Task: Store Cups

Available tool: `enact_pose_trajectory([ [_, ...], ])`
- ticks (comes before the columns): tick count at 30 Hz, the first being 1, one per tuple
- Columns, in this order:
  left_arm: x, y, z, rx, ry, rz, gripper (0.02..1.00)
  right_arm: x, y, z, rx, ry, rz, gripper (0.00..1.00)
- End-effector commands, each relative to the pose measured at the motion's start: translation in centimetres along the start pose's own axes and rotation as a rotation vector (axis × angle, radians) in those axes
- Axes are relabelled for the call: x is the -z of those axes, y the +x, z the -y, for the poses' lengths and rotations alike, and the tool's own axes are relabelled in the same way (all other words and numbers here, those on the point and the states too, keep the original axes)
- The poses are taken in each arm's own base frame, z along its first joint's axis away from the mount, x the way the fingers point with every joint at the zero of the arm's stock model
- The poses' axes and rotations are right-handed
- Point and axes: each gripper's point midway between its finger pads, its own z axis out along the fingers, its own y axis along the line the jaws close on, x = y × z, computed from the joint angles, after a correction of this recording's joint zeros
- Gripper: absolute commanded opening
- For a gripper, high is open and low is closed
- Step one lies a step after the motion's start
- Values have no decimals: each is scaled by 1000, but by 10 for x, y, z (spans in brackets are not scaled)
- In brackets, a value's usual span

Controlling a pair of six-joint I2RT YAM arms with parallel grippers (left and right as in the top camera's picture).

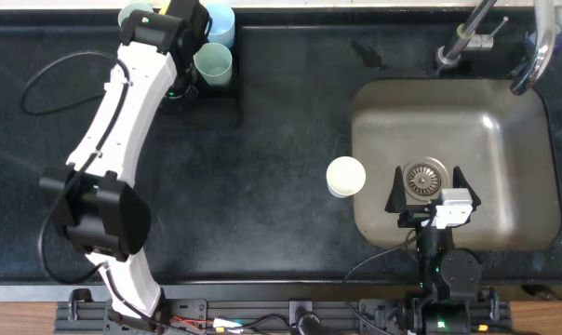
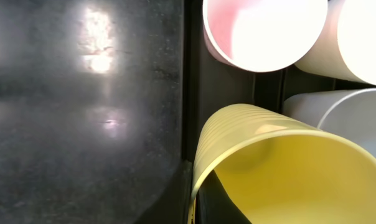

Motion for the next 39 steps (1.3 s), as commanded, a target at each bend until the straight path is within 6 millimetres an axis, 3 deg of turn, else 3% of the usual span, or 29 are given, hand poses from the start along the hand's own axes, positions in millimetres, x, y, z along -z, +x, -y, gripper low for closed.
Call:
enact_pose_trajectory([
  [1, -15, 2, 1, -6, -39, -30, 36, -1, 5, 0, 3, -4, -6, 996],
  [10, -31, 8, -1, -1, -86, -55, 36, -1, 5, 0, 3, -4, -6, 996],
  [24, -38, -4, 0, 31, -105, -55, 38, -1, 5, 0, 3, -4, -6, 996],
  [39, -48, 4, -1, 31, -125, -84, 38, -1, 5, 0, 3, -4, -6, 993],
])
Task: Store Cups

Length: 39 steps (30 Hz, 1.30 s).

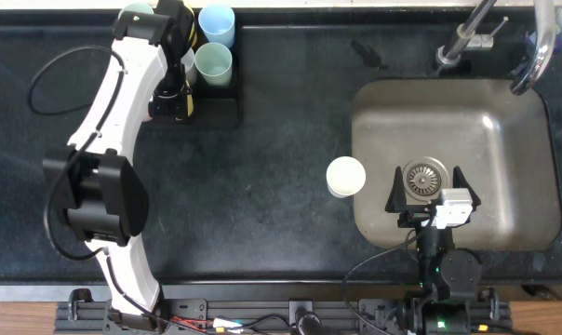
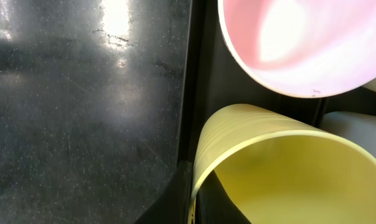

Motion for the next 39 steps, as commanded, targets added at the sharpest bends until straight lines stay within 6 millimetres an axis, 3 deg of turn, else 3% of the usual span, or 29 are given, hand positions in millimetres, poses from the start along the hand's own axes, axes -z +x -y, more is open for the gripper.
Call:
enact_pose_trajectory([
  [1, -9, -1, -2, -17, -28, 8, 38, -1, 5, 0, 4, -4, -6, 996],
  [39, -24, 3, 3, -19, -39, 18, 56, -1, 5, 0, 4, -4, -6, 996],
])
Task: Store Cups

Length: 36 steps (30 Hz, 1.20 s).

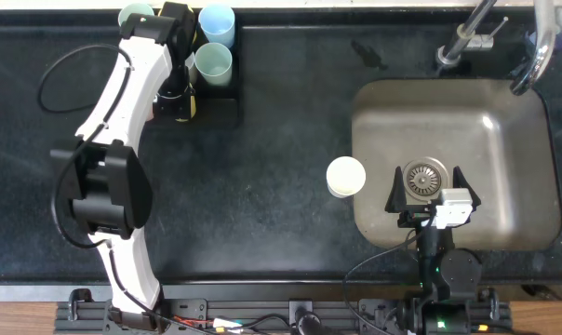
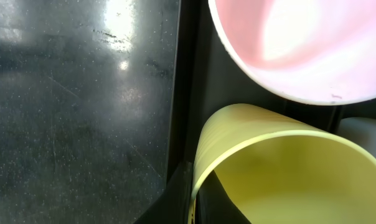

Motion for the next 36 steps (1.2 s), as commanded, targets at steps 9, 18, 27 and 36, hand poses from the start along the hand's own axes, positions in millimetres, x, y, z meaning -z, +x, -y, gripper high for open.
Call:
enact_pose_trajectory([
  [9, -7, -4, -1, -15, -17, 22, 71, -1, 5, 0, 3, -4, -6, 996],
  [18, -10, -3, -2, -17, -26, 21, 82, -1, 5, 0, 3, -4, -6, 996],
  [27, -11, -3, 3, -14, -7, 24, 154, -1, 5, 0, 3, -4, -6, 996],
  [36, -11, -3, 5, -12, 1, 28, 454, -1, 5, 0, 3, -4, -6, 996],
])
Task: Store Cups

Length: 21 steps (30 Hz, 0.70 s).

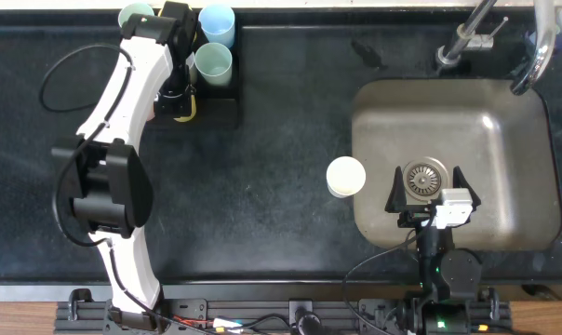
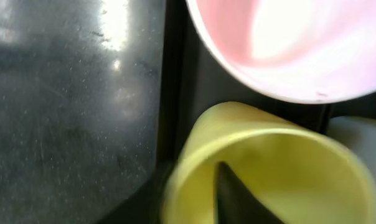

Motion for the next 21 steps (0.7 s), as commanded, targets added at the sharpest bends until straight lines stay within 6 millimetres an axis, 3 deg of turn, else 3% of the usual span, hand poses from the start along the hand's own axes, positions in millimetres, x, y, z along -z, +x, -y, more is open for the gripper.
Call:
enact_pose_trajectory([
  [1, -7, -4, -1, -5, -17, 25, 481, -1, 5, -1, 3, -4, -6, 996],
  [9, -7, -5, -3, -7, -25, 26, 581, -1, 5, -1, 3, -4, -6, 996],
  [21, 9, -11, -10, 15, -16, 29, 592, -1, 5, -1, 3, -4, -6, 996],
])
